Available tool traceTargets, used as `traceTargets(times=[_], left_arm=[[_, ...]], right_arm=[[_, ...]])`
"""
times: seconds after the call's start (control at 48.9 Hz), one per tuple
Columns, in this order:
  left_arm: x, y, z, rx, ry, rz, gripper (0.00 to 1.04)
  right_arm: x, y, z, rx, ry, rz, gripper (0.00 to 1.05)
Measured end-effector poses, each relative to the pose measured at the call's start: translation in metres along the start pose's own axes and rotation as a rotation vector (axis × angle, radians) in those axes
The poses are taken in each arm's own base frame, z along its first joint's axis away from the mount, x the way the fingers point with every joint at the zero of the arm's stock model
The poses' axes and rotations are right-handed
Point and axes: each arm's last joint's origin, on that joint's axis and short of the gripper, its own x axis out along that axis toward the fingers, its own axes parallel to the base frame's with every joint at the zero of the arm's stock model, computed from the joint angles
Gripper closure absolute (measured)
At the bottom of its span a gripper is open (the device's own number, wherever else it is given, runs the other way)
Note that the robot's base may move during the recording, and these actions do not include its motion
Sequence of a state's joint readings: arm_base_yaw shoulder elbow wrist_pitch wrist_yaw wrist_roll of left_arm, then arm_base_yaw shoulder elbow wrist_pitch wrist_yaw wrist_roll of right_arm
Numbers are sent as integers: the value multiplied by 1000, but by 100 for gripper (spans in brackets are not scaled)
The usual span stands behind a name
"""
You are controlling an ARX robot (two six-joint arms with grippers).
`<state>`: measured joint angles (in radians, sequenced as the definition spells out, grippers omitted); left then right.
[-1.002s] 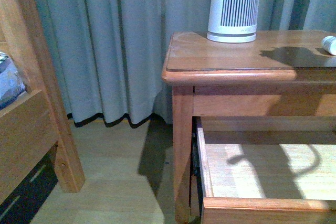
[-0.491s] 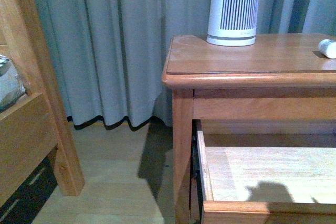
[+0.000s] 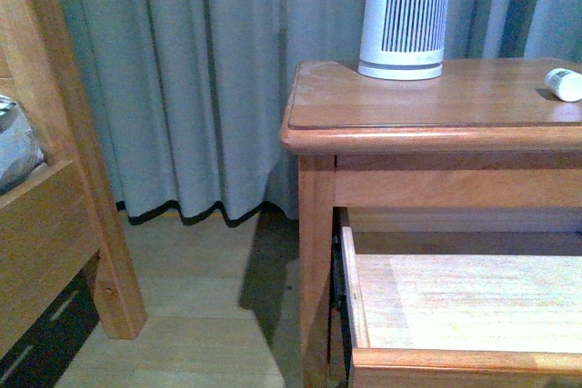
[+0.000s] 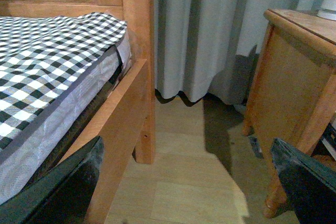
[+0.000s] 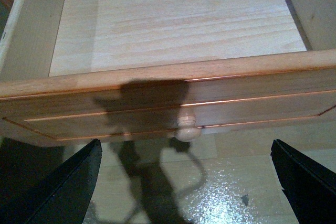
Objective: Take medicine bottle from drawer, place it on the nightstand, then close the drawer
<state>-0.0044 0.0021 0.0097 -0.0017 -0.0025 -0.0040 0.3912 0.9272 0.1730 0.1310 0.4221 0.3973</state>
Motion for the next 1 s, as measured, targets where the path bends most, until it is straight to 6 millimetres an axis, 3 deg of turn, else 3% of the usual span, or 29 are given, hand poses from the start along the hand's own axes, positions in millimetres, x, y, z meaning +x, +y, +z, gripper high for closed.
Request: traceTargets(times=[0.327, 0.491, 0.797, 1.002], left_arm=[[0, 0, 0, 0, 0, 0, 7], [0, 0, 0, 0, 0, 0, 7], [0, 0, 0, 0, 0, 0, 7], [0, 0, 0, 0, 0, 0, 7]], right_arm=[[33, 1, -8, 14, 21, -21, 7], [62, -1, -2, 18, 28, -30, 7], [139, -20, 39, 11, -48, -119, 7], [176, -37, 66, -36, -86, -180, 7]])
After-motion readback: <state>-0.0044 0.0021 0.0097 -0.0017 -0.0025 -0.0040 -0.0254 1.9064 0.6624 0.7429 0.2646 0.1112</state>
